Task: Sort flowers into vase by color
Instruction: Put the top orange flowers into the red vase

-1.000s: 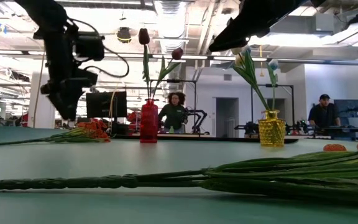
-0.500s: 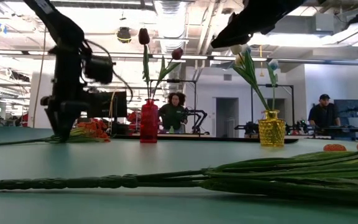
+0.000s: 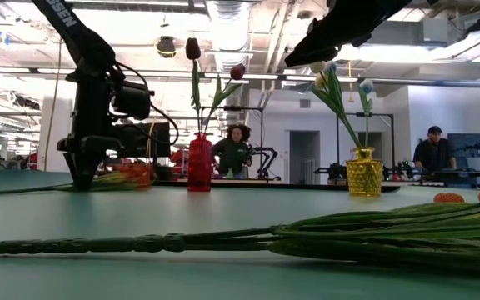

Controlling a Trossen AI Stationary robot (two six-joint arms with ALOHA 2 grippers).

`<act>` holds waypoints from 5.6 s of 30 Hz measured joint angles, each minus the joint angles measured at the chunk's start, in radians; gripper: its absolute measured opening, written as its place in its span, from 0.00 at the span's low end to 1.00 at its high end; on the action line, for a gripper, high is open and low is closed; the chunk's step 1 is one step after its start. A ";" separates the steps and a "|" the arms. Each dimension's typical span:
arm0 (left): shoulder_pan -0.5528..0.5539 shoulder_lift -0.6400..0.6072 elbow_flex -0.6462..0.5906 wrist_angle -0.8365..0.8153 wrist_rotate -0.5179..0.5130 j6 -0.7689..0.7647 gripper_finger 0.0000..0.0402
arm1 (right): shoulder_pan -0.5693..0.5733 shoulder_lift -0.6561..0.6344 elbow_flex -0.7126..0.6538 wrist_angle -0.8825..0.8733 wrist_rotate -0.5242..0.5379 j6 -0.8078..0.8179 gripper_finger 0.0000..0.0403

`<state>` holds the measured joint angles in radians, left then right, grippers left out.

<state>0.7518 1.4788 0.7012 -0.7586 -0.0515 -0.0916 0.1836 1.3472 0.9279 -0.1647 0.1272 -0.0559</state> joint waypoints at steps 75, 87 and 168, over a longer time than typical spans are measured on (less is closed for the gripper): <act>0.119 -0.169 0.075 1.370 0.319 -0.161 0.01 | -0.016 0.000 0.000 -0.016 0.004 -0.046 0.59; 0.105 -0.168 0.075 1.405 0.301 -0.129 0.01 | -0.022 0.000 0.000 -0.014 0.004 -0.050 0.59; 0.058 -0.017 0.030 1.435 0.331 -0.040 0.01 | -0.022 0.000 0.000 -0.008 0.002 -0.034 0.59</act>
<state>0.8100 1.4616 0.7315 0.6759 0.2798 -0.1320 0.1616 1.3472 0.9279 -0.1730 0.1291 -0.0898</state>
